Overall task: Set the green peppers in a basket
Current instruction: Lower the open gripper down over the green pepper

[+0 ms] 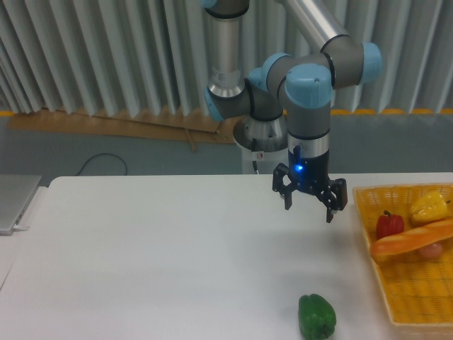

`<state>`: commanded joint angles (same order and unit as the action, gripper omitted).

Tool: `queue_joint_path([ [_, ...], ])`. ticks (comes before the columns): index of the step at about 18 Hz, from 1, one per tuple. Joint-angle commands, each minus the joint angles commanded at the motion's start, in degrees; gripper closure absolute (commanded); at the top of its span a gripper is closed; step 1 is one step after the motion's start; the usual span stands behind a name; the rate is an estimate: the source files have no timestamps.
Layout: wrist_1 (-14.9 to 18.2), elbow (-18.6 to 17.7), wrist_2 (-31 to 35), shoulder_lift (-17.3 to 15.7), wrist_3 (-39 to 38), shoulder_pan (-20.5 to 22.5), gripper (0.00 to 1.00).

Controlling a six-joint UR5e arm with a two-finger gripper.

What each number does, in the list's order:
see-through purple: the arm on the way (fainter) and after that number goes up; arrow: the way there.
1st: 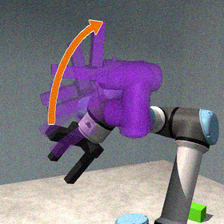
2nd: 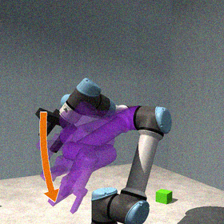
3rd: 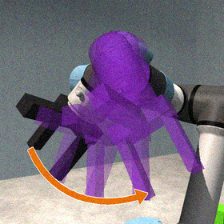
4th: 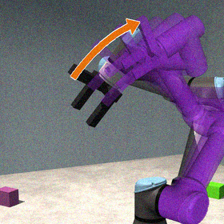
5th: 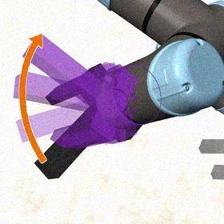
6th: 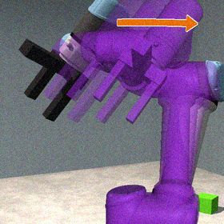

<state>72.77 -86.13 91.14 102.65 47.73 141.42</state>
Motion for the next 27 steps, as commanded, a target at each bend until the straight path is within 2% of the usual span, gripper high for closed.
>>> queue_joint_path([
  [3,-0.70,-0.09,3.07,0.44,-0.44,-0.09,0.00],
  [8,-1.23,-0.09,3.95,2.02,-0.62,-0.18,0.00],
  [10,-1.49,-0.09,4.04,2.63,-4.11,-0.18,0.00],
  [12,-3.86,-0.09,4.92,3.77,-8.34,-0.26,0.00],
  [16,-4.48,0.09,6.76,5.36,-8.62,-0.70,0.00],
  [27,-4.83,3.95,9.04,9.22,-11.25,-3.42,0.00],
])
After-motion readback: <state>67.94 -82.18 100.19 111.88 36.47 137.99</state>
